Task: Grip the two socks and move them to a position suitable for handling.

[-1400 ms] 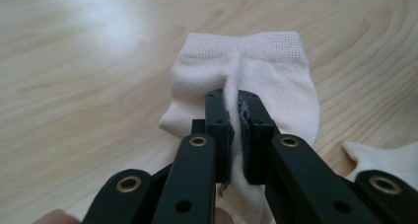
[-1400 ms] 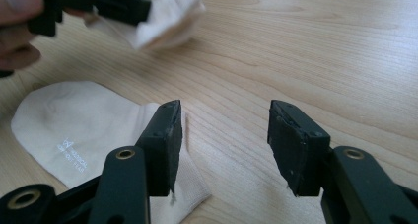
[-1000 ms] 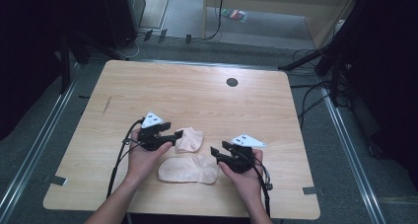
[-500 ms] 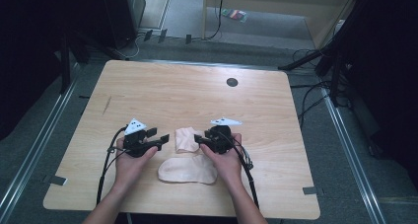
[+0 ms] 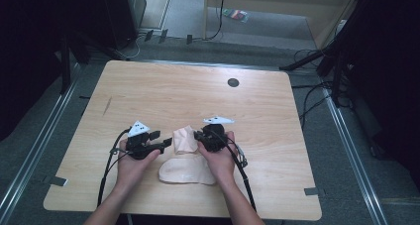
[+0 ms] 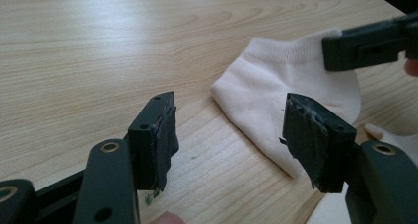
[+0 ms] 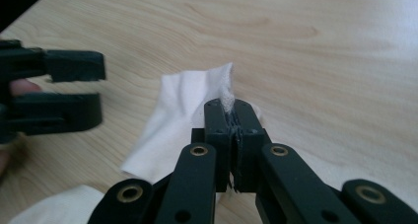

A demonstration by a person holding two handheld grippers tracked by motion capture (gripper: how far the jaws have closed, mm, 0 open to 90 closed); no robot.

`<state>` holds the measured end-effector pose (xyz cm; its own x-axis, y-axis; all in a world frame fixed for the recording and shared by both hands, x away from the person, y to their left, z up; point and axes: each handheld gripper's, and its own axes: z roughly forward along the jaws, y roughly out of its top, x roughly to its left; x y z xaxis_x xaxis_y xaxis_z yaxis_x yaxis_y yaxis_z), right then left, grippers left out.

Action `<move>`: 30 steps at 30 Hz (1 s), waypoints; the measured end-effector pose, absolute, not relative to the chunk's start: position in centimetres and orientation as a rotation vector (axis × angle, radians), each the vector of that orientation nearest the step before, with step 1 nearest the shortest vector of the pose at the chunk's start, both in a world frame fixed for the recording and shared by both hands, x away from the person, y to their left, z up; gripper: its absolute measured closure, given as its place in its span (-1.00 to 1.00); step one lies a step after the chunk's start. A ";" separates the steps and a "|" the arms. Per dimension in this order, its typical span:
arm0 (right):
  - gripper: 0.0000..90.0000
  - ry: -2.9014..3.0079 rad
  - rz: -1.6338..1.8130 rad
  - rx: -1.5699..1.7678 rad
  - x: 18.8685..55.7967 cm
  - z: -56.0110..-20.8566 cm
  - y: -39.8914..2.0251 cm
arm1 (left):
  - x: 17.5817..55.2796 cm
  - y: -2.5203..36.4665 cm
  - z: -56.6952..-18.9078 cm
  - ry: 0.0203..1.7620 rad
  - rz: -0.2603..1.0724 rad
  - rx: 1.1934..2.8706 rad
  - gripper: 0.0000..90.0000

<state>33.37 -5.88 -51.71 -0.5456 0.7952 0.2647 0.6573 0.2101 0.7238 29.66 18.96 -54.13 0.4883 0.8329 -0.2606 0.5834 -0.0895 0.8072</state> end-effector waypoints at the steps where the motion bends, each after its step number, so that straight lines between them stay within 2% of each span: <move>1: 0.97 2.308 1.258 1.380 33.3 -51.4 -5.7 | 29.7 18.9 -54.1 1.195 0.326 1.778 -0.16; 7: 0.97 2.287 1.345 1.315 32.9 -48.8 -4.8 | 29.5 18.6 -54.2 1.155 0.272 1.796 -0.17; 16: 0.97 2.291 1.434 1.216 32.2 -45.8 -2.9 | 29.6 17.2 -54.7 1.151 0.234 1.861 -0.37; 21: 0.96 2.308 1.532 1.191 31.6 -44.5 -2.2 | 29.7 17.1 -54.6 1.180 0.273 1.840 -0.33; 24: 0.96 2.311 1.621 1.168 31.2 -43.6 -2.2 | 29.7 17.5 -54.5 1.167 0.307 1.818 -0.19; 26: 0.97 2.303 1.680 1.178 31.0 -43.0 -2.6 | 29.6 17.6 -54.5 1.164 0.352 1.818 0.09; 27: 0.97 2.294 1.709 1.188 31.0 -42.8 -2.9 | 29.4 17.9 -54.3 1.151 0.448 1.833 0.29; 29: 0.97 2.279 1.710 1.195 31.0 -42.6 -3.6 | 29.1 18.5 -54.1 1.124 0.545 1.841 0.68; 30: 0.97 2.272 1.700 1.194 31.1 -42.7 -4.1 | 28.9 18.9 -54.0 1.114 0.597 1.841 0.77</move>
